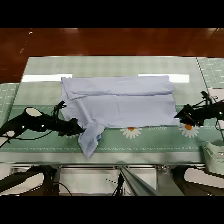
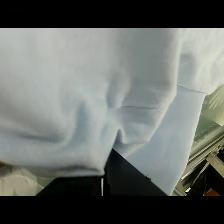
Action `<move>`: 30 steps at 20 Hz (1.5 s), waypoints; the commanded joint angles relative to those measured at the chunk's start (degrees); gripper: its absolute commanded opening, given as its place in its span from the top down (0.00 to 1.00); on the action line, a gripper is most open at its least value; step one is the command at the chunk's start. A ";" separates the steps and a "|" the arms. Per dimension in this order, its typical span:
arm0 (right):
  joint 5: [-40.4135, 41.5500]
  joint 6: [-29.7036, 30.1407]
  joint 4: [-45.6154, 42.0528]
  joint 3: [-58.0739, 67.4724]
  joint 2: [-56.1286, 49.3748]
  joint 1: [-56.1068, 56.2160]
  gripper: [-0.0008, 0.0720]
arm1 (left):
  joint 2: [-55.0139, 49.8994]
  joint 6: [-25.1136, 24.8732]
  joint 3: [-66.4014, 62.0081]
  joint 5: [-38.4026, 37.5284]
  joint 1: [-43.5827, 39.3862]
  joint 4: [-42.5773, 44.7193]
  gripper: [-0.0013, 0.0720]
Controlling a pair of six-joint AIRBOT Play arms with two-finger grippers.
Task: Fold the shirts.
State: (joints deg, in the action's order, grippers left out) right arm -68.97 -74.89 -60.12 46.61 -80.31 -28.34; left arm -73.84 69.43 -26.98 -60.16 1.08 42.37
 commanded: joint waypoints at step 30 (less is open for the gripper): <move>37.11 -1.27 11.87 20.87 -10.95 19.98 0.94 | -33.38 1.77 -56.81 -9.77 6.47 -11.85 0.95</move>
State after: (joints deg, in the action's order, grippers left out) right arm -32.58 -76.09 -48.10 67.46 -89.73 -8.47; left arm -103.22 71.07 -83.13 -67.42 6.94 30.63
